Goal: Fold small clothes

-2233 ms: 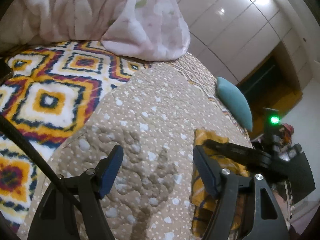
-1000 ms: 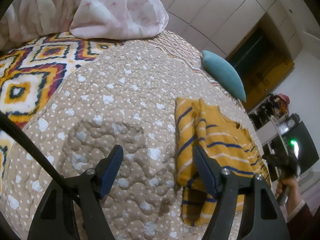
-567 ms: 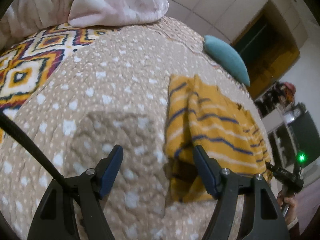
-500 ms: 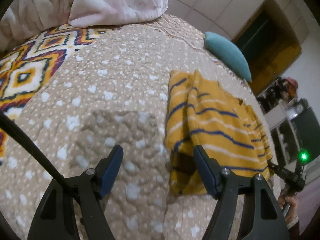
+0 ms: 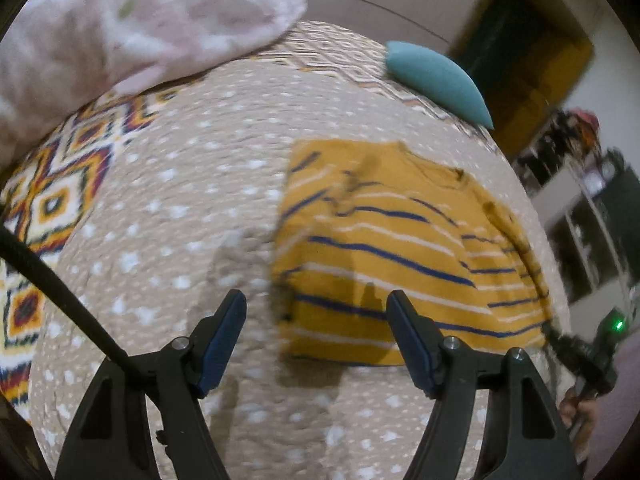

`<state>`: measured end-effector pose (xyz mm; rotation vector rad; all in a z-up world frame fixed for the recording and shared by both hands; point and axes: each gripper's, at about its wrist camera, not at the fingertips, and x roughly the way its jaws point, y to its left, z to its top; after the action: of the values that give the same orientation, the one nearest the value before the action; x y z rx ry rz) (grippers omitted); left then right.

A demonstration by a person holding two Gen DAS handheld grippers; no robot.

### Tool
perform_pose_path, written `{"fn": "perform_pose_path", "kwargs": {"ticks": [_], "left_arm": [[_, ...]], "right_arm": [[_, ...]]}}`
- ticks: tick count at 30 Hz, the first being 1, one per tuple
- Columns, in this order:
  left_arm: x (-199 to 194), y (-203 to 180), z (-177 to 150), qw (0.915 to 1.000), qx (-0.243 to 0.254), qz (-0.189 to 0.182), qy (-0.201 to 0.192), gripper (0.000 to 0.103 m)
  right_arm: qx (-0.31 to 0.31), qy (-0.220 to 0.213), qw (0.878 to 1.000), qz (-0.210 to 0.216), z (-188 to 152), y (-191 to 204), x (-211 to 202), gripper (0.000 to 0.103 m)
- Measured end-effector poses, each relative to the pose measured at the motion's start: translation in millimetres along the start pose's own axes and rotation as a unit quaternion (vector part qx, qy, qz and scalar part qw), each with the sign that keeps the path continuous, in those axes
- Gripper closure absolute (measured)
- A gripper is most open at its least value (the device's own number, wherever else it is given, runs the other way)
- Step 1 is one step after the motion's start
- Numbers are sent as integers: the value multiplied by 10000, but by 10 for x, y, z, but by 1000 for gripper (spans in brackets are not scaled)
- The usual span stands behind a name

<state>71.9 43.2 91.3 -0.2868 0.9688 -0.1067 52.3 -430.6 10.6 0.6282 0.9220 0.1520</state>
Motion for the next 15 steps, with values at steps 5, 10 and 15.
{"fn": "perform_pose_path", "kwargs": {"ticks": [5,10,15], "left_arm": [[156,-390,265,9982,588,58,-75,32],[535,-439,668,9991,401,88,67,26],[1006,-271,779,9979,104,554,322,26]], "right_arm": [[-441,-1061,9904,-766,-5,252,-452,74],[-1086,-1257,9843,-601,135,694,-533,74],[-1582,-807,9837,-272,283,1100,23,74]]}}
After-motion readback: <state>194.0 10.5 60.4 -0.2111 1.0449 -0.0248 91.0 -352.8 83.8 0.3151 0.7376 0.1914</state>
